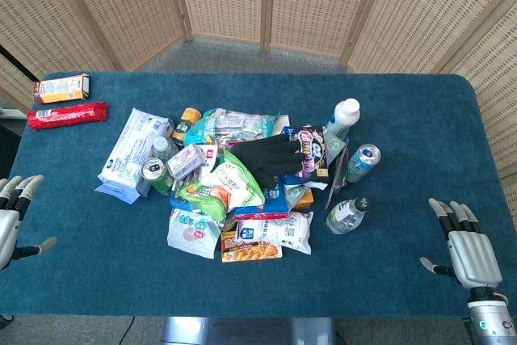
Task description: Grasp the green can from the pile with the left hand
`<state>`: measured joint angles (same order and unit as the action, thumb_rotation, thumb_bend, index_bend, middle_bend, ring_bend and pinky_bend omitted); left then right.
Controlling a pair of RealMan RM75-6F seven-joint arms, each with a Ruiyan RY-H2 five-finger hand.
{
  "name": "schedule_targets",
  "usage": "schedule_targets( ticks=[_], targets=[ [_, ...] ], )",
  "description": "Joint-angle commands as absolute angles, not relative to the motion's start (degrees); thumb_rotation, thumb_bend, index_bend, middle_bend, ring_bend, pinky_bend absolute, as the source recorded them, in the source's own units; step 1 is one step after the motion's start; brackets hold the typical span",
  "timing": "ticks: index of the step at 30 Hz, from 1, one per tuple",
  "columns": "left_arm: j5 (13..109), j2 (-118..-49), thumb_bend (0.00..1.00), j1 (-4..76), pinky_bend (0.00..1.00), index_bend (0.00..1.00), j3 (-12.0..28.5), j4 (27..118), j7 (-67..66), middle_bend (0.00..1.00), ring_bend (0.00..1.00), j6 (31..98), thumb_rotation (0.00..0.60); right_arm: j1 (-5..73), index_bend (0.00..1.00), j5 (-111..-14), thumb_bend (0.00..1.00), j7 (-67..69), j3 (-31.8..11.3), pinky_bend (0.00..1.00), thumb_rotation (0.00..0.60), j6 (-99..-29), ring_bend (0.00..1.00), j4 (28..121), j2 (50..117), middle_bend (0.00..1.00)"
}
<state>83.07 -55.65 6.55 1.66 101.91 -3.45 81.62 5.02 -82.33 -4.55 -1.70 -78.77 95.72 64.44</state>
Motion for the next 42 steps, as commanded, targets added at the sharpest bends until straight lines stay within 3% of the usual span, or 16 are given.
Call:
schedule_targets(
  ticks=[1, 10, 22, 42],
  targets=[
    [83.0, -55.7, 0.00, 6.7, 0.00, 0.00, 1.8, 102.0, -3.2, 0.00, 0.00, 81.4, 0.600, 5.0, 0.00, -82.3, 0.00, -4.6, -1.7, 0.00, 0.600, -78.7, 0.00, 95.6, 64.5, 0.00],
    [83.6, -57.9, 0.00, 10.6, 0.00, 0.00, 2.5, 101.5, -4.9, 0.00, 0.00, 76.1, 0.600, 5.4, 0.00, -81.8, 0.00, -4.6, -2.0, 0.00, 0.600, -78.2, 0.00, 95.5, 64.7, 0.00],
    [82.3, -64.4, 0.00, 23.1, 0.00, 0.00, 7.3, 99.2, -9.9, 0.00, 0.00, 63.7, 0.600, 5.3, 0.00, -81.5, 0.00, -4.2, -2.1, 0.00, 0.600, -78.4, 0.00, 95.3, 64.5, 0.00],
    [75.0, -72.6, 0.00, 29.6, 0.00, 0.00, 8.6, 96.1, -16.0, 0.00, 0.00, 59.3, 0.600, 5.2, 0.00, -81.3, 0.00, -3.2, -2.3, 0.00, 0.600, -78.4, 0.00, 95.4, 64.2, 0.00]
  ],
)
